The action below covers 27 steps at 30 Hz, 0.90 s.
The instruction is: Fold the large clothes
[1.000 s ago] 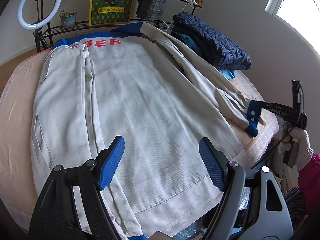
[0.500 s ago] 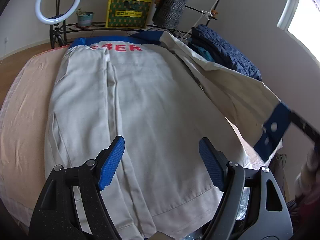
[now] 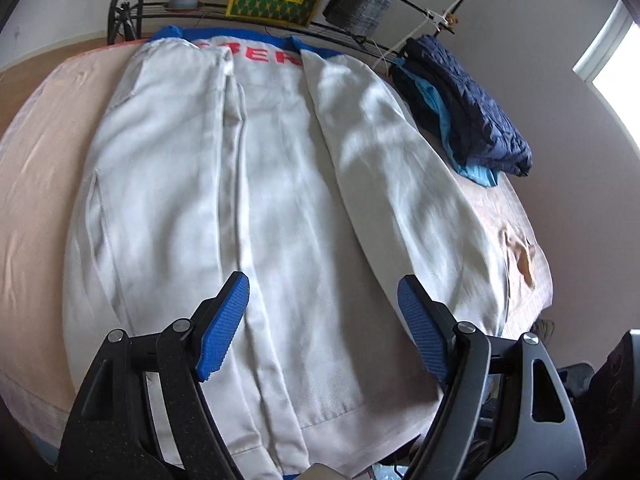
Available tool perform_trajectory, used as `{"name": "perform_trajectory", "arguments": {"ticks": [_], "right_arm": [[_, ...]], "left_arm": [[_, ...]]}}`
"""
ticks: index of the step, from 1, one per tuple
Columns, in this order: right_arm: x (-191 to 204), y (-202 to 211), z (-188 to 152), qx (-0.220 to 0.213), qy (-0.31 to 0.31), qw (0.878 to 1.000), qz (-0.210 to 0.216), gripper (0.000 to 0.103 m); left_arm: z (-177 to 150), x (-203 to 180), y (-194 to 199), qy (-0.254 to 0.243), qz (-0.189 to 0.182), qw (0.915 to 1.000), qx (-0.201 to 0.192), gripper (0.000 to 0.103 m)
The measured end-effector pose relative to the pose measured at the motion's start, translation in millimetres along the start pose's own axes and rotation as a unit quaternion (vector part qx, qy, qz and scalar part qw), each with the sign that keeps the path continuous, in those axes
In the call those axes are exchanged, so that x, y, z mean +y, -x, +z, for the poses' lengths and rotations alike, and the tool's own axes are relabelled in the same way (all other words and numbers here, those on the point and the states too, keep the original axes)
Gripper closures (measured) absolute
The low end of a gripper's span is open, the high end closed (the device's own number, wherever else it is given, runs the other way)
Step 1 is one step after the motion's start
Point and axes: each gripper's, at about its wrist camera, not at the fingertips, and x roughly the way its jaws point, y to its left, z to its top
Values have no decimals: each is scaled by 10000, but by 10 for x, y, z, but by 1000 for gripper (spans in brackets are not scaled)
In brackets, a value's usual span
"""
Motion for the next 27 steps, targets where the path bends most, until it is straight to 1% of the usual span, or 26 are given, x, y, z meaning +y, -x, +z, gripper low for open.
{"name": "perform_trajectory", "arguments": {"ticks": [1, 2, 4, 5, 6, 8, 10, 12, 13, 15, 17, 18, 19, 20, 21, 22, 24, 25, 27], "right_arm": [[-31, 42, 10, -75, -58, 9999, 135, 84], [-68, 135, 4, -221, -167, 9990, 362, 70], [-204, 378, -52, -645, -511, 9937, 765, 69], [-286, 461, -94, -799, -698, 9905, 872, 69], [-404, 542, -137, -950, -965, 9865, 919, 69], [-662, 628, -231, -1125, -1557, 9781, 805, 69], [-958, 633, -363, -1126, -2226, 9665, 605, 65], [-1158, 526, -418, -965, -2667, 9575, 524, 61], [-1227, 441, -444, -849, -2829, 9537, 563, 61], [-1295, 271, -450, -644, -2972, 9493, 796, 61], [-1306, 108, -410, -463, -2965, 9502, 841, 61], [-1298, 26, -387, -344, -2934, 9518, 827, 70], [-1298, -31, -365, -267, -2925, 9524, 815, 76], [-1311, -68, -353, -250, -2952, 9508, 901, 94], [-1315, -108, -331, -266, -3028, 9465, 1081, 103], [-1300, -116, -288, -309, -3091, 9434, 1161, 103], [-1237, 18, -165, -529, -2998, 9452, 1178, 103], [-1178, 174, -69, -769, -2856, 9477, 1202, 103], [-1083, 491, 34, -1201, -2620, 9480, 1349, 103]], "left_arm": [[-20, -27, -14, -50, -28, 10000, 37, 24], [-40, -52, -27, -95, -64, 9999, 79, 24], [-104, -101, -54, -131, -235, 9994, 238, 24], [-143, -121, -71, -107, -337, 9988, 333, 24], [-200, -136, -98, -17, -518, 9975, 482, 24], [-289, -175, -154, 94, -758, 9945, 721, 24], [-401, -245, -237, 112, -908, 9911, 970, 24], [-511, -333, -327, 20, -968, 9881, 1196, 24], [-552, -377, -363, -49, -919, 9879, 1247, 24], [-605, -432, -416, -114, -886, 9877, 1285, 24], [-611, -465, -461, -91, -960, 9866, 1317, 38], [-602, -472, -494, -47, -1050, 9851, 1362, 61], [-592, -468, -525, 8, -1130, 9834, 1417, 76], [-586, -463, -558, 86, -1234, 9811, 1486, 98], [-571, -453, -570, 170, -1329, 9795, 1501, 98], [-546, -455, -542, 193, -1379, 9795, 1457, 99], [-485, -487, -385, 200, -1578, 9790, 1279, 99], [-451, -501, -274, 208, -1696, 9785, 1157, 99], [-435, -540, -77, 110, -1873, 9782, 893, 100]]}}
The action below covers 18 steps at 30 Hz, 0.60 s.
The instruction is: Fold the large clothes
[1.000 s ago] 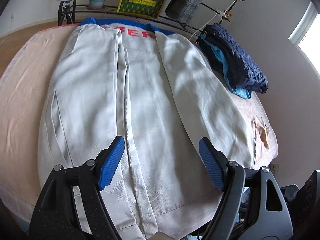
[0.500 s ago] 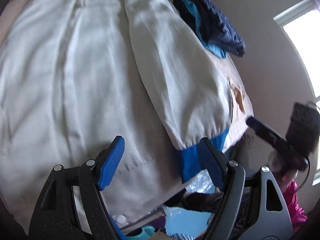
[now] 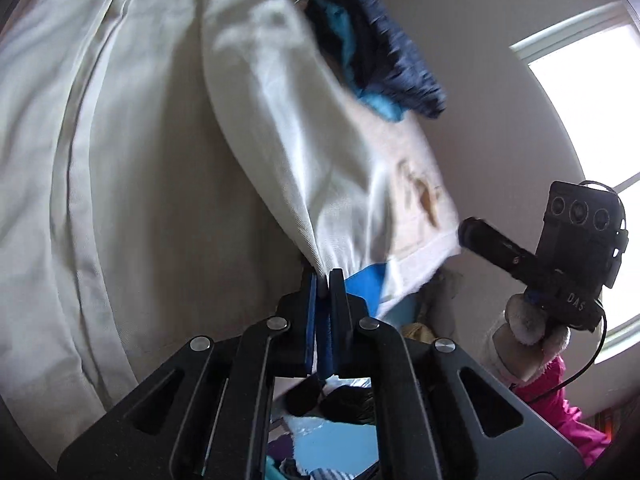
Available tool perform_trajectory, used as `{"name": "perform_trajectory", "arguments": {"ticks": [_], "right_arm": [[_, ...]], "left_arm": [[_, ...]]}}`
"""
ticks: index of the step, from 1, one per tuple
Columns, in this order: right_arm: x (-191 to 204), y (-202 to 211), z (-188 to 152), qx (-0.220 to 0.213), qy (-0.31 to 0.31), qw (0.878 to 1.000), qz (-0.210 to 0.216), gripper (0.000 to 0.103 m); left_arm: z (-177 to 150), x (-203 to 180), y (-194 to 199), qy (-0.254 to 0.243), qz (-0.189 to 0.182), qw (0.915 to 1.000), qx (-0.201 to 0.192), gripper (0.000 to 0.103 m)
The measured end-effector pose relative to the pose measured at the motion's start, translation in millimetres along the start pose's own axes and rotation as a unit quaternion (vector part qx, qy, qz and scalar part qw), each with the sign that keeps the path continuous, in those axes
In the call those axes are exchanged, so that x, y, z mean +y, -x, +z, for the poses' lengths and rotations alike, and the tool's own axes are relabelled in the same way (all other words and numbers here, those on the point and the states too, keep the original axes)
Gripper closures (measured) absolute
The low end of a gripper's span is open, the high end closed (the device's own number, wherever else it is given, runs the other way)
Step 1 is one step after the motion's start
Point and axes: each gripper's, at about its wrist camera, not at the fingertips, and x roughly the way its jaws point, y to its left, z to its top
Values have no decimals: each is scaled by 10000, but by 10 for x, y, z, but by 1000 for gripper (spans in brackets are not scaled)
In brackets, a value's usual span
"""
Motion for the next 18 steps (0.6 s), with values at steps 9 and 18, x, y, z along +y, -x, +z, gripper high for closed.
{"name": "perform_trajectory", "arguments": {"ticks": [9, 18], "right_arm": [[-516, -152, -148, 470, -527, 9935, -890, 53], [-689, -384, -257, 842, -1023, 9899, -501, 101]], "left_arm": [[-141, 220, -244, 265, 374, 9985, 287, 100], [-77, 65, -203, 340, 36, 9993, 137, 100]]}}
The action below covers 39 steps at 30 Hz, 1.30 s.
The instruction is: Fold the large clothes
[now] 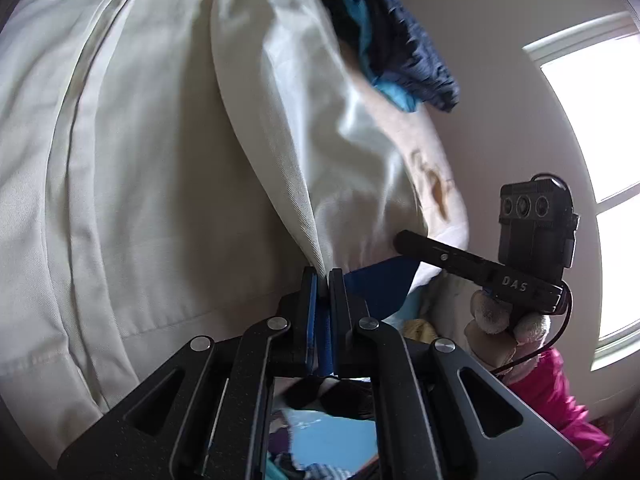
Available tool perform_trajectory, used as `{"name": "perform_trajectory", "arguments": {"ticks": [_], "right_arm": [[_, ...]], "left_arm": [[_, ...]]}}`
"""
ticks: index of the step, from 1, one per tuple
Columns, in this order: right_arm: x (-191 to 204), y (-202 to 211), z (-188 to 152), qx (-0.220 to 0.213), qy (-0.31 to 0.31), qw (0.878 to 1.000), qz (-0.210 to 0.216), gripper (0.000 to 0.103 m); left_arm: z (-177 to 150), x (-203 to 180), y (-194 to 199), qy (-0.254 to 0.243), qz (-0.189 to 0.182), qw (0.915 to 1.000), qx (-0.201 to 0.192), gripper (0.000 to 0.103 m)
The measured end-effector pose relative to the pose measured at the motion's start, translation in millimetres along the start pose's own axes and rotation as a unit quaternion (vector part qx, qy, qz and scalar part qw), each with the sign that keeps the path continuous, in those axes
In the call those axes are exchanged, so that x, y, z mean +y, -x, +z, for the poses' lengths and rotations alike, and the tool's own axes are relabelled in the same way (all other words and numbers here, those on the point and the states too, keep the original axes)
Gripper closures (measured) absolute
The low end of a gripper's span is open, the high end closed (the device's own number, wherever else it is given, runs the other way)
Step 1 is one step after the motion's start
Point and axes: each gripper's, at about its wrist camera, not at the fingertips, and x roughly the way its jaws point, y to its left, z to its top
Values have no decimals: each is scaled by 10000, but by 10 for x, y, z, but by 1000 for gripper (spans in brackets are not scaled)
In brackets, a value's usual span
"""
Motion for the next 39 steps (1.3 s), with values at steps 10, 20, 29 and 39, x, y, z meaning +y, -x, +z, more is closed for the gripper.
{"name": "perform_trajectory", "arguments": {"ticks": [10, 20, 29, 39], "right_arm": [[-312, 0, -109, 301, -489, 9976, -393, 101], [-40, -17, -87, 328, 615, 9878, -1394, 94], [-20, 618, -124, -374, 372, 9933, -1027, 71], [-104, 1640, -160, -1961, -44, 9758, -969, 60]], "left_arm": [[-53, -17, -407, -325, 527, 9975, 332, 100], [-157, -83, -211, -757, 994, 9922, -42, 87], [-486, -484, 52, -1103, 1139, 9824, -983, 87], [-482, -1126, -635, -1878, 1294, 9702, -813, 64]]}}
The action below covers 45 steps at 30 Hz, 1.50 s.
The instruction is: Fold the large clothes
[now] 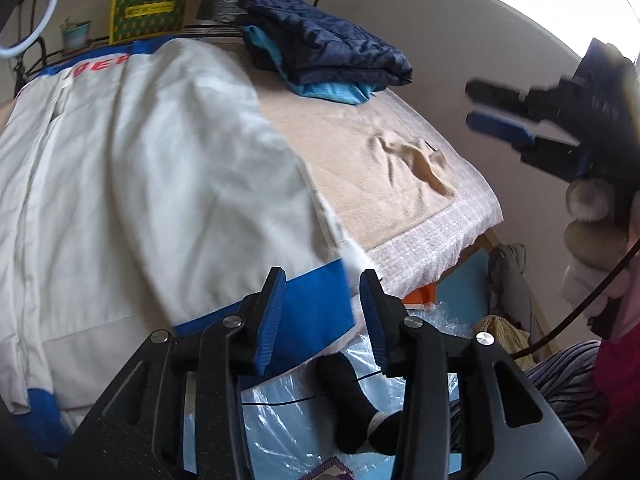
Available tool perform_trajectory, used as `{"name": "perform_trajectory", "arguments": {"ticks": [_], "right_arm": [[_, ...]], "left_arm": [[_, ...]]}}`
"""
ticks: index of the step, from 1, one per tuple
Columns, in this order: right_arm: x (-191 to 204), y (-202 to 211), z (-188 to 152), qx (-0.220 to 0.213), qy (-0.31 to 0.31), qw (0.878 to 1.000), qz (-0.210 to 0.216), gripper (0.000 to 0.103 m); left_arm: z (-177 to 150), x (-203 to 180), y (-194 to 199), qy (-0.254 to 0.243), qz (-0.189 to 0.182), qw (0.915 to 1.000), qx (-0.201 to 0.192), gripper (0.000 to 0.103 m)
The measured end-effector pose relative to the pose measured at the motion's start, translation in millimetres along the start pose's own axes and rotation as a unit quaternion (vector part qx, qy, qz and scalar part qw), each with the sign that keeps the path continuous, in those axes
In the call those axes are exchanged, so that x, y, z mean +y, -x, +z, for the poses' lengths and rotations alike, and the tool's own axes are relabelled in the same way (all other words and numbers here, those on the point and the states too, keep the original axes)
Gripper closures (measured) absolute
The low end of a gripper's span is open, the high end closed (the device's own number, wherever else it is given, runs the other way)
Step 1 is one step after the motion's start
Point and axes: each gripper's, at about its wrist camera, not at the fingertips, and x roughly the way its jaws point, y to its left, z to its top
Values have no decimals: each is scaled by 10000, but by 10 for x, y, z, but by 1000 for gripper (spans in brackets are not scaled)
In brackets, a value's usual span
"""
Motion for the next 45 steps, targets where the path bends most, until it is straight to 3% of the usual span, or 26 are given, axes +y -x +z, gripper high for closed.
{"name": "perform_trajectory", "arguments": {"ticks": [5, 9, 19, 21, 23, 24, 25, 27, 30, 38, 41, 45], "right_arm": [[-127, 246, 124, -514, -241, 9984, 63, 59], [-222, 297, 106, -612, -328, 9976, 33, 59], [-459, 282, 48, -505, -585, 9970, -76, 59], [-486, 257, 53, -491, -640, 9967, -73, 59], [-508, 230, 59, -463, -695, 9965, -53, 59], [-521, 206, 65, -430, -724, 9964, -26, 59], [-536, 168, 74, -382, -771, 9963, 12, 59], [-574, 71, 98, -306, -882, 9956, 48, 59], [-596, -121, 156, -141, -1051, 9942, 187, 57], [-325, -1063, 411, 672, -1012, 9903, 674, 46], [-329, -1496, 527, 930, -1343, 9826, 888, 45], [-416, -2060, 589, 1243, -1841, 9711, 875, 45]], "left_arm": [[84, -293, -327, -421, 126, 9987, 257, 51], [40, -480, -601, -856, 515, 9938, 486, 42], [-66, -588, -797, -1476, 1311, 9800, 264, 42], [-74, -573, -807, -1537, 1412, 9778, 182, 52], [-58, -525, -784, -1466, 1320, 9802, 158, 65], [-25, -466, -750, -1365, 1238, 9828, 144, 81], [12, -405, -720, -1227, 1141, 9857, 153, 90], [108, -187, -625, -609, 608, 9960, 241, 93], [209, 31, -412, 90, 69, 9998, 168, 94], [320, 204, 162, 678, -271, 9965, -395, 94], [315, 274, 258, 861, -303, 9946, -497, 94], [291, 333, 371, 979, -337, 9928, -598, 94]]}}
